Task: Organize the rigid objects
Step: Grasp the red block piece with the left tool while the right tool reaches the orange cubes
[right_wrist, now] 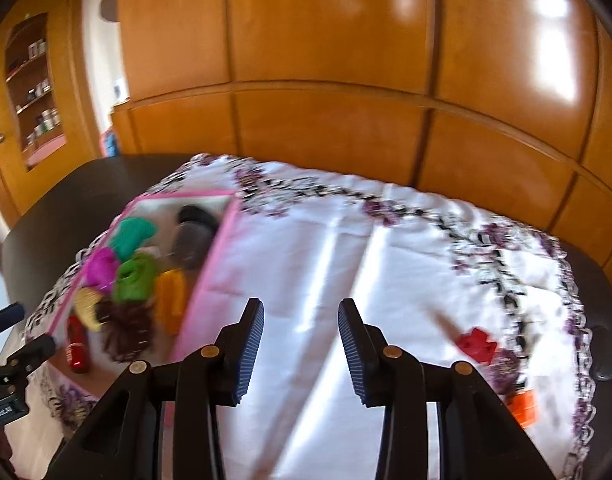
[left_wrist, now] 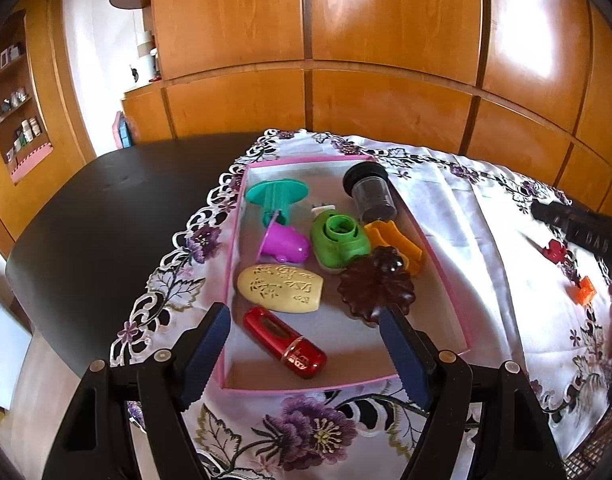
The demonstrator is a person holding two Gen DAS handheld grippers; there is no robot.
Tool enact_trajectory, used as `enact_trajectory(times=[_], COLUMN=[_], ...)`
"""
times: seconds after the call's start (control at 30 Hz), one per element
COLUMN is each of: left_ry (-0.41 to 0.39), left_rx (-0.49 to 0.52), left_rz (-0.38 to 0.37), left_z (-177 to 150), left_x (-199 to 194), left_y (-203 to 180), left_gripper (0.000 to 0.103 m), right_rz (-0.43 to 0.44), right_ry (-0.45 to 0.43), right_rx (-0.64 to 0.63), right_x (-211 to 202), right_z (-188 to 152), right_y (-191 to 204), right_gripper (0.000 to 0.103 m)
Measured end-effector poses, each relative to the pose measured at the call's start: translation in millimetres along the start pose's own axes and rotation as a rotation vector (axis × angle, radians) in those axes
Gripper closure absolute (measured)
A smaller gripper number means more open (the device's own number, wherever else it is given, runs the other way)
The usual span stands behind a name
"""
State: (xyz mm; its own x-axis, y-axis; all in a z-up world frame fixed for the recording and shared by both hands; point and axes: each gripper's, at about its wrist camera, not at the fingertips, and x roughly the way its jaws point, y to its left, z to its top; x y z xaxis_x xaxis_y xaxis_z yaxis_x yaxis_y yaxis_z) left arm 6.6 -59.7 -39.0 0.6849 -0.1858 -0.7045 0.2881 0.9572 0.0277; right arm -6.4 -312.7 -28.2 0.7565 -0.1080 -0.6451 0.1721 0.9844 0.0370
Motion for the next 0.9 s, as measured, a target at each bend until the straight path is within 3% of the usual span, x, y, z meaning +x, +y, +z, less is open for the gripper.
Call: enact_trajectory(times=[0.3,0.53,0.67,0.9], left_ry=[-0.004,-0.009,-0.009,0.012], left_rx=[0.042,0.082,0.134,0.245], left_rz=[-0.017,-0.059,-0.093,-0.185], left_z=[4.3,11.6,14.4,20.0], left_x=[-0.9,-1.5,-0.8,6.8], left_y=[-14.1,-34.8,-55.2,-100.4], left_gripper=[0.026,0.026,0.026,0.026], right_rz=[-0.153,-0.337,-0.306,-0.266], right_ry=[-0.019,-0.011,0.006,0.028], right_rx=[0.096,0.318,0.545,0.651], right_x=[-13.5,-19.3,-18.7,-19.7], right_z=[8.1,-13.0,-25.9,-35.7], right_y=[-89.2,-185.9,-227.6,-242.6], right_gripper=[0.064,0.064,0.064,0.064])
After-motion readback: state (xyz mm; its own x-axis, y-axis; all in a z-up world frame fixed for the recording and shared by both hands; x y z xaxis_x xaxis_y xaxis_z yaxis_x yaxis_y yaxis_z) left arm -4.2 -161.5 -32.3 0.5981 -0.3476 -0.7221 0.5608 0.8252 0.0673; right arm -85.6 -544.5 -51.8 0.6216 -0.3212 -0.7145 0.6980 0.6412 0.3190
